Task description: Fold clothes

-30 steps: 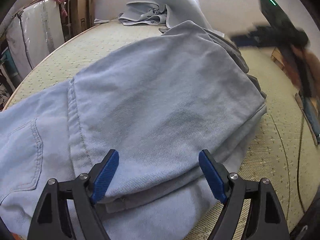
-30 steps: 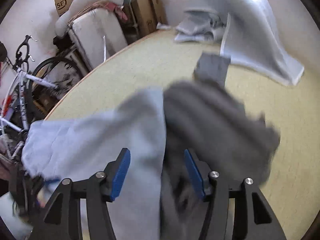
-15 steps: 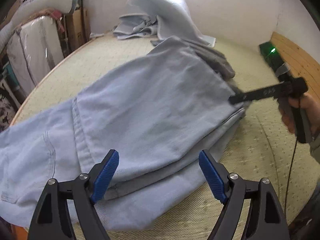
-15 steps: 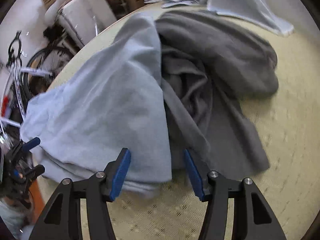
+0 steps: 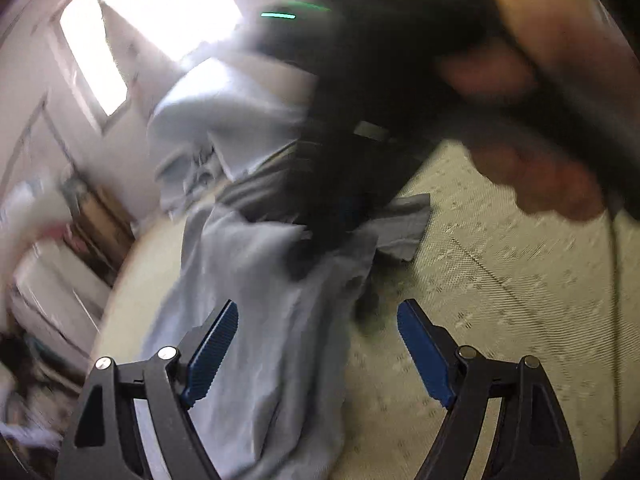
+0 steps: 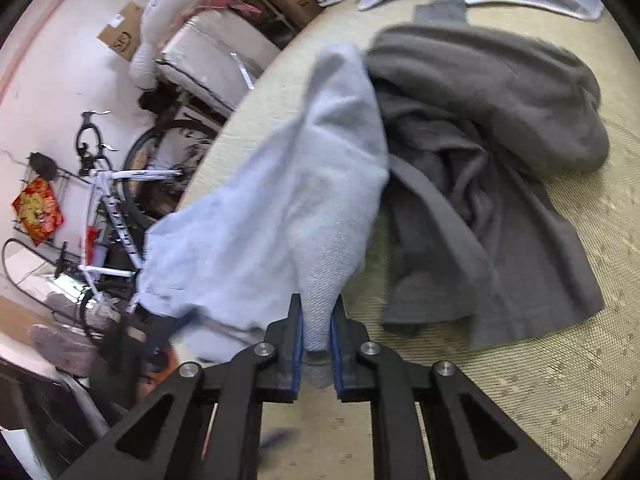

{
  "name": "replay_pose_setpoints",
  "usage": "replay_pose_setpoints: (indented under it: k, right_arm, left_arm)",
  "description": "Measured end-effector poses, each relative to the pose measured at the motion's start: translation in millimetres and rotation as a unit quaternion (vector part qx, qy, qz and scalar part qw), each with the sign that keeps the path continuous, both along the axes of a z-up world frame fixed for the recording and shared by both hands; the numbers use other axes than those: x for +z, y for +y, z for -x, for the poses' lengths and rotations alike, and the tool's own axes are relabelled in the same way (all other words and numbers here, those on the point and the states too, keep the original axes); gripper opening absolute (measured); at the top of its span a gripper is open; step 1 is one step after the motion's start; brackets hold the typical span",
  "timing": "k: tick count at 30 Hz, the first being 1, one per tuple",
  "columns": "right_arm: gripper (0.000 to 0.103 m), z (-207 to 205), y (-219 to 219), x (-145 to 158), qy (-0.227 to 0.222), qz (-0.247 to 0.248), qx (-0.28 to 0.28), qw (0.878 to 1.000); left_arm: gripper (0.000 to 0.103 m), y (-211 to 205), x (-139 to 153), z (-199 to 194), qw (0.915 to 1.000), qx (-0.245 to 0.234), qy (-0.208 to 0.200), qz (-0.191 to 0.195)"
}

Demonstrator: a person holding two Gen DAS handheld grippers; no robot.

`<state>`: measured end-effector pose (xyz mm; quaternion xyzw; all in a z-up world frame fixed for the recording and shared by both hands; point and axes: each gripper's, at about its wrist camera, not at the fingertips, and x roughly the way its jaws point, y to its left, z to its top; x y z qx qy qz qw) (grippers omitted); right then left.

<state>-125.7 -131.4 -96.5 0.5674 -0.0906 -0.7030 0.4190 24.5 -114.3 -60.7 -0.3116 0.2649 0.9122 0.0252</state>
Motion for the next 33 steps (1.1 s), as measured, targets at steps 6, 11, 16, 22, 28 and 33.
replay_pose_setpoints:
  k: [6,11,16,22,28,33]
  right_arm:
    - [0.010,-6,-15,31,0.000,0.026,0.024,0.999]
    - [0.010,-3,-22,31,-0.014,0.028,0.036,0.999]
    - [0.010,0,-12,29,-0.031,0.054,0.028,0.998]
    - [0.013,-1,-18,36,-0.005,0.020,0.037,0.999]
    - [0.056,27,-1,52,0.022,0.029,-0.006,0.999]
    - [0.071,78,-21,57,0.039,0.016,-0.038,0.998]
  left_arm:
    - [0.085,26,-17,10,0.9902,0.033,0.081,0.108]
    - [0.075,15,-15,27,0.9872,0.079,0.090,0.106]
    - [0.067,7,-23,35,0.9869,0.099,0.068,0.107]
    - [0.026,-4,-14,39,0.9865,0.117,0.082,0.080]
    - [0.019,-24,3,34,0.9875,0.123,0.094,0.031]
    - [0.018,-43,9,17,0.9887,0.115,0.096,-0.010]
